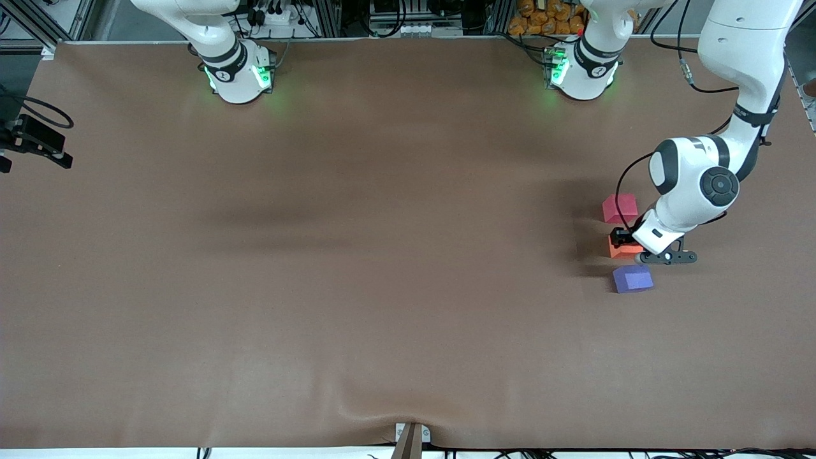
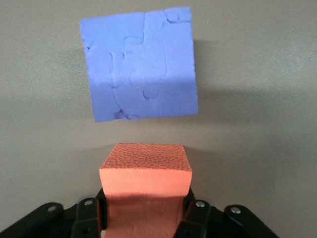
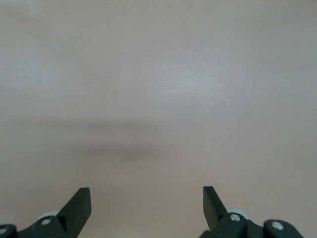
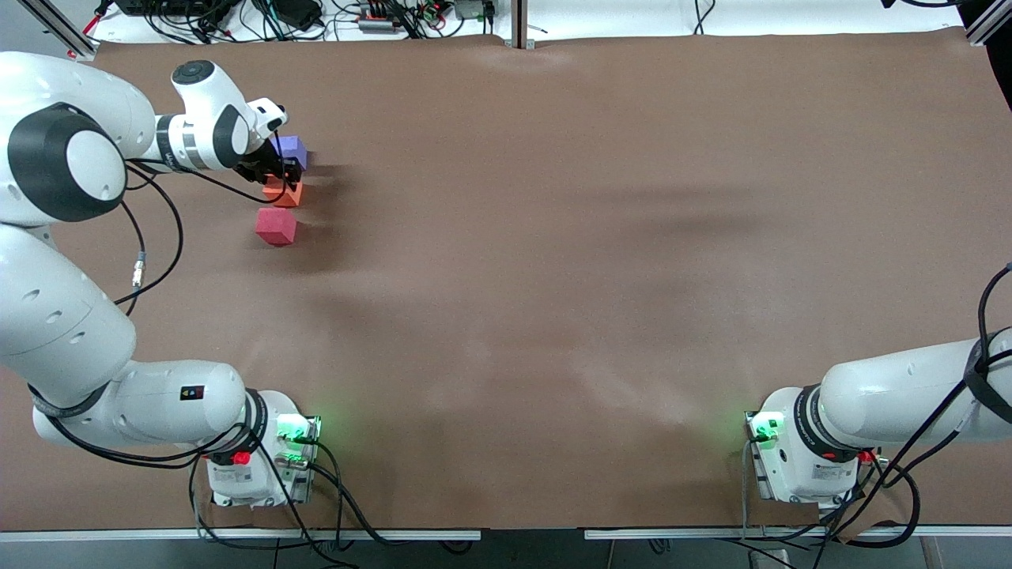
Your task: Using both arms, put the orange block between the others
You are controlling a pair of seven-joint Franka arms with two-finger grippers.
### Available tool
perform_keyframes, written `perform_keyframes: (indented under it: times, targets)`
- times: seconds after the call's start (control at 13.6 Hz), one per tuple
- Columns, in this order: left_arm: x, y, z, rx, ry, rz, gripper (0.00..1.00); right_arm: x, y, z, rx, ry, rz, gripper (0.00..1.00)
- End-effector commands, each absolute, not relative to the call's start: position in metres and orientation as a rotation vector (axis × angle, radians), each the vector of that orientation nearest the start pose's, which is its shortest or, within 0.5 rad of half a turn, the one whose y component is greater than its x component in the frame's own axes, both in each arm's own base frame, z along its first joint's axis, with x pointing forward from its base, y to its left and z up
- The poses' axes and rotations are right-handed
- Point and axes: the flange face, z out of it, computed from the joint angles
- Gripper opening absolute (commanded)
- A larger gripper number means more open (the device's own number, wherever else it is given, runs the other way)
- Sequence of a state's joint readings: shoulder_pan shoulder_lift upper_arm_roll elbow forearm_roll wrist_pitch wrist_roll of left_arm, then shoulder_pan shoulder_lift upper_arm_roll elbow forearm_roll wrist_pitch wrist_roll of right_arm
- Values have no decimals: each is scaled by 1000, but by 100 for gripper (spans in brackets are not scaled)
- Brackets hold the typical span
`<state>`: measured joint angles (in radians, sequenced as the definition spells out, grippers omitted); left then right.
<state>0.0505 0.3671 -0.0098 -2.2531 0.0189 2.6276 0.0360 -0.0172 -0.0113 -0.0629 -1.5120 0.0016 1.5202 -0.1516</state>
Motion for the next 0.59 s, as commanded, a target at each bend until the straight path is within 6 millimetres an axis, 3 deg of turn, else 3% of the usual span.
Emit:
perform_keyframes:
  times: [0.0, 0.22, 0.37, 0.51]
  targets:
    - [542, 21, 199, -3132, 27, -26, 100, 548, -42, 657, -3150, -110, -32, 100]
    - [549, 20, 227, -3130, 31, -71, 100, 548, -42, 657, -3150, -110, -32, 100]
    - [565, 16, 275, -3129, 37, -50, 100, 548, -42, 657, -3150, -110, -32, 100]
    - [593, 15, 341, -3128, 28, -19, 100, 548, -42, 657, -3150, -110, -32, 100]
